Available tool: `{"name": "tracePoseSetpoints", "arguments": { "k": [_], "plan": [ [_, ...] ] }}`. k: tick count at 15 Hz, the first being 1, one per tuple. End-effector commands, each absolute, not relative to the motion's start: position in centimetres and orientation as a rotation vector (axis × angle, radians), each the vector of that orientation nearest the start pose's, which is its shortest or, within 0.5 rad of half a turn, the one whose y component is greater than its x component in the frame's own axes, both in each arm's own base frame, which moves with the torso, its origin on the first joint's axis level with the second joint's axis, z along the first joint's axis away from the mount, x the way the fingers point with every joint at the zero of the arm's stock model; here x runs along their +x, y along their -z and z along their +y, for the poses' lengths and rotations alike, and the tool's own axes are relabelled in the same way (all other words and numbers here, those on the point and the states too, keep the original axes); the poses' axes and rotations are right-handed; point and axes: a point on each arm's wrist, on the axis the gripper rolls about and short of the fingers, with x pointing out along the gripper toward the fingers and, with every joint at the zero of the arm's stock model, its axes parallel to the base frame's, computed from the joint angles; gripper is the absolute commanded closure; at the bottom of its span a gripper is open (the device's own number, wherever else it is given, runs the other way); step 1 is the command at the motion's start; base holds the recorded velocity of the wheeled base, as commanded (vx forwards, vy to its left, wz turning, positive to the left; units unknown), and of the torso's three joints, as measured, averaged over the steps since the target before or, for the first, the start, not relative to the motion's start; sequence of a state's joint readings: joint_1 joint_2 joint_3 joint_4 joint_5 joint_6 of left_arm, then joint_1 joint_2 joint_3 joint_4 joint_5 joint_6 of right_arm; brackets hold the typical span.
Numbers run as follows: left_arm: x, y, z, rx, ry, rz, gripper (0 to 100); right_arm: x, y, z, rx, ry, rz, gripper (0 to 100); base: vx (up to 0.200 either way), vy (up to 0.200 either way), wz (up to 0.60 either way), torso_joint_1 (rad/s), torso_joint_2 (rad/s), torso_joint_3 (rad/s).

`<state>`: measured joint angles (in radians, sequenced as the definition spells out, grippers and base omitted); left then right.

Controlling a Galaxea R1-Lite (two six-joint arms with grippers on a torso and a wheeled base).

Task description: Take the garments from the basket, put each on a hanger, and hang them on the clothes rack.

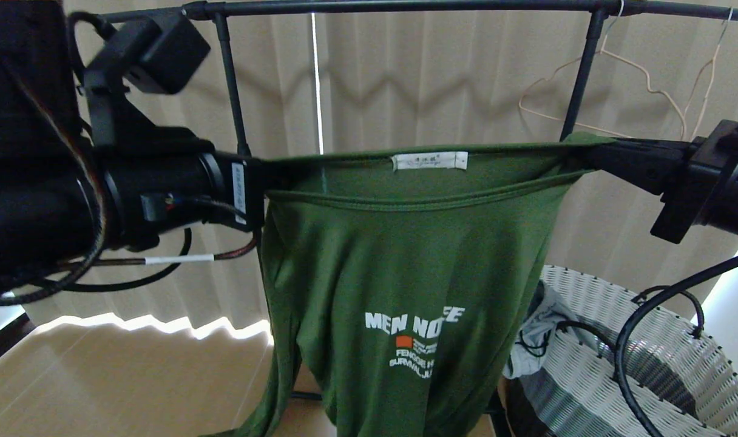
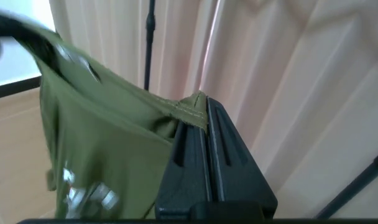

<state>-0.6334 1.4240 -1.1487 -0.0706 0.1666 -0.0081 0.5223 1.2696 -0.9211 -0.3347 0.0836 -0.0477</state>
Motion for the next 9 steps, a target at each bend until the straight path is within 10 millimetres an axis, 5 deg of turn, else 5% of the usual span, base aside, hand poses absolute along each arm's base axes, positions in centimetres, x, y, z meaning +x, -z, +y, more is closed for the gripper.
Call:
{"name": "tracePoseSetpoints", "arguments": {
  "k": [1,9],
  "plan": [
    [19.7,-32.6,-13.9,0.043,0.462,0.118,100,18.0,-29.7,10.3,-0.05,-0.595,0.003,100,0.0,0.0,0.0,0.0,0.0,0.0],
    [19.4,-32.9,-13.7,0.07,0.464,0.115,100,19.7,-30.5,10.2,-0.048,-0.557,-0.011,100,0.0,0.0,0.0,0.0,0.0,0.0]
  ]
}}
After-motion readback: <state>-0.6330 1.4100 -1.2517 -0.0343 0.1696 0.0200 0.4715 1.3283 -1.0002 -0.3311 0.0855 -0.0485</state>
